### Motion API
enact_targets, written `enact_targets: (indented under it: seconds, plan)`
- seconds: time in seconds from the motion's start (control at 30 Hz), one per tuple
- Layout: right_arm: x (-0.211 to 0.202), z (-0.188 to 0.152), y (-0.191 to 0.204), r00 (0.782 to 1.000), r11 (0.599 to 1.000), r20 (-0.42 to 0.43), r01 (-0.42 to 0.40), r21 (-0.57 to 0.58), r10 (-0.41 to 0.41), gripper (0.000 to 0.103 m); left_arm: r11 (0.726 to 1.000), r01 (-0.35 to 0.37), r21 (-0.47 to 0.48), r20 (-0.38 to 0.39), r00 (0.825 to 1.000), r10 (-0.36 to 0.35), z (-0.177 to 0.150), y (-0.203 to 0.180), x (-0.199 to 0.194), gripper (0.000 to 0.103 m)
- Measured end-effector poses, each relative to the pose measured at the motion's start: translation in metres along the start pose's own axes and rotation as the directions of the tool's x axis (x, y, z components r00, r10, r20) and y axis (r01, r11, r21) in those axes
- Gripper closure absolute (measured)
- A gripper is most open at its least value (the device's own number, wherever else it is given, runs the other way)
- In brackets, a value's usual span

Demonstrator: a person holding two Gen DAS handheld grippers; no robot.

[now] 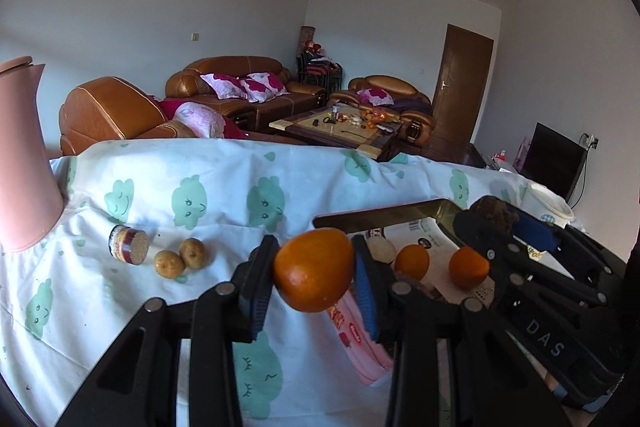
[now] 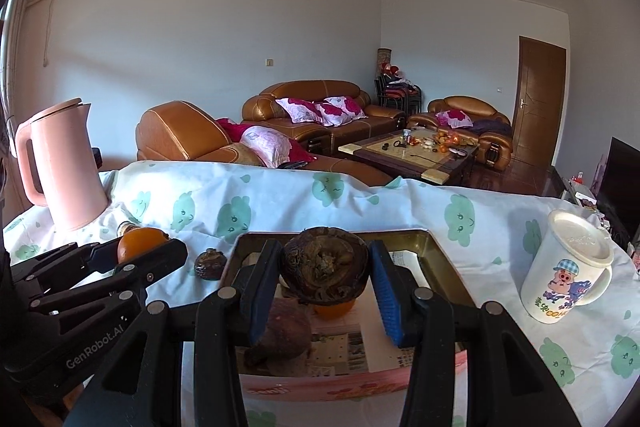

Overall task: Organize fruits
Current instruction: 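Carry the orange with the left gripper over the tray while the right gripper carries the brown fruit there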

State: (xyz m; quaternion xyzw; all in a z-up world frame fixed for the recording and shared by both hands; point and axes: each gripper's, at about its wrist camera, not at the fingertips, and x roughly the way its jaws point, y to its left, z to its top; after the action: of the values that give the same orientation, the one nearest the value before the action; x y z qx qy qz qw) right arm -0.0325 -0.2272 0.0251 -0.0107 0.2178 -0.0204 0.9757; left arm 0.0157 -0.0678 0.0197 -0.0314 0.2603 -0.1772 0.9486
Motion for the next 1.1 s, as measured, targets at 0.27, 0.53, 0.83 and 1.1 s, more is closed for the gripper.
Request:
enact_targets:
  seconds: [0.27,0.53,0.83,1.1]
  plan:
    - [0.007,0.001,-0.036,0.999,0.998,-0.013,0.044,0.035,-0.044,0.056,0.999,0.035,0.037,-0.011,0.999,-0.035,0.006,-0.030,0.017,0.064]
    - [0.009,0.006,-0.081,0.994,0.989,-0.012,0.107,0.100,-0.107,0.056,0.994,0.067,0.089,-0.048,0.997,-0.063,0.008,-0.058,0.040,0.064]
    - [0.034,-0.001,-0.106,0.995,0.980,-0.086,0.074,0.187,-0.059,0.056,0.991,0.064,0.115,-0.123,0.991,-0.050,0.008,-0.079,0.070,0.064]
    - [0.060,-0.005,-0.093,0.991,0.986,-0.130,0.003,0.166,0.019,0.056,0.983,0.015,0.186,-0.142,0.990,0.012,0.001,-0.095,0.078,0.064]
